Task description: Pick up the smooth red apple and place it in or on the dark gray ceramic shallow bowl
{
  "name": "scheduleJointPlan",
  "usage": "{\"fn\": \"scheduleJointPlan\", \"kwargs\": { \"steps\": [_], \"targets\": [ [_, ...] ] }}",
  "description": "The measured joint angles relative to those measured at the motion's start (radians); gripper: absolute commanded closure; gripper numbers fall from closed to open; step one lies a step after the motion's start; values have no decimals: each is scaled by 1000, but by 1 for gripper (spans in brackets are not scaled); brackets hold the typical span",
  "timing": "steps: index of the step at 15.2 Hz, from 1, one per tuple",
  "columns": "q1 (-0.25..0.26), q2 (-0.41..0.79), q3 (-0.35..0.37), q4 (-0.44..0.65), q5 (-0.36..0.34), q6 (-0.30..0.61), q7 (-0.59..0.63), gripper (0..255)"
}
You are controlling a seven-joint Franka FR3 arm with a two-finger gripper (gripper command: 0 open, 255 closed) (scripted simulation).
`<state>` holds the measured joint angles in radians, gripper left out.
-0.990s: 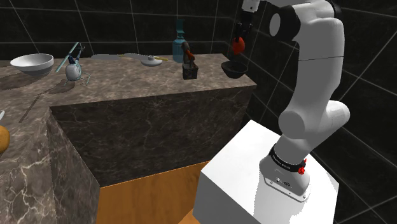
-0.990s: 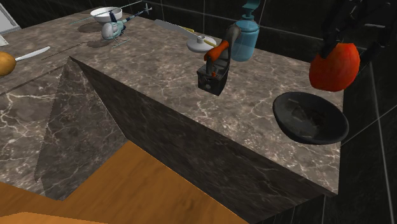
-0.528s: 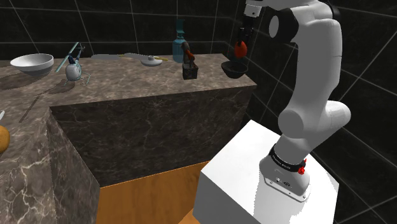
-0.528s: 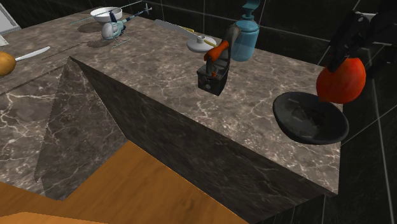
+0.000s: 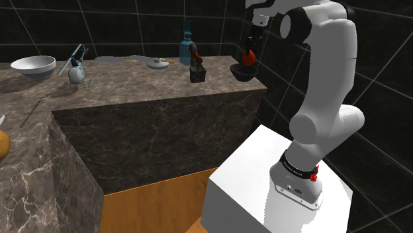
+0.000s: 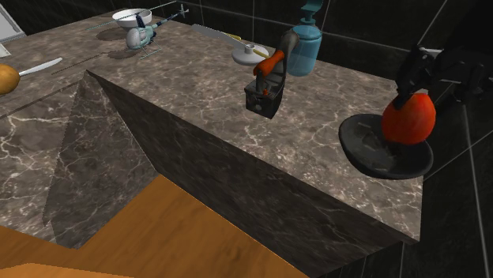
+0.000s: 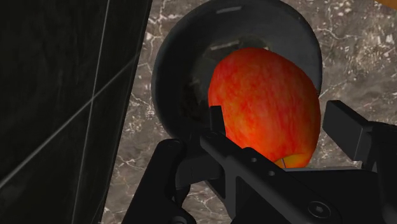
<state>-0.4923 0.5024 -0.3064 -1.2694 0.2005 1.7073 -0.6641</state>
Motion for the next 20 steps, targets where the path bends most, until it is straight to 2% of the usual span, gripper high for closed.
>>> {"fn": "scheduleJointPlan", "kwargs": {
  "steps": [6,12,13,20],
  "targets": [
    [6,3,2,-72,3,75,-8,255],
    [7,4,2,-82,4,85,-9,255],
    [7,4,2,-82,4,85,-9,0],
    [5,2,1,-72,3,74,-8,0]
  ]
}}
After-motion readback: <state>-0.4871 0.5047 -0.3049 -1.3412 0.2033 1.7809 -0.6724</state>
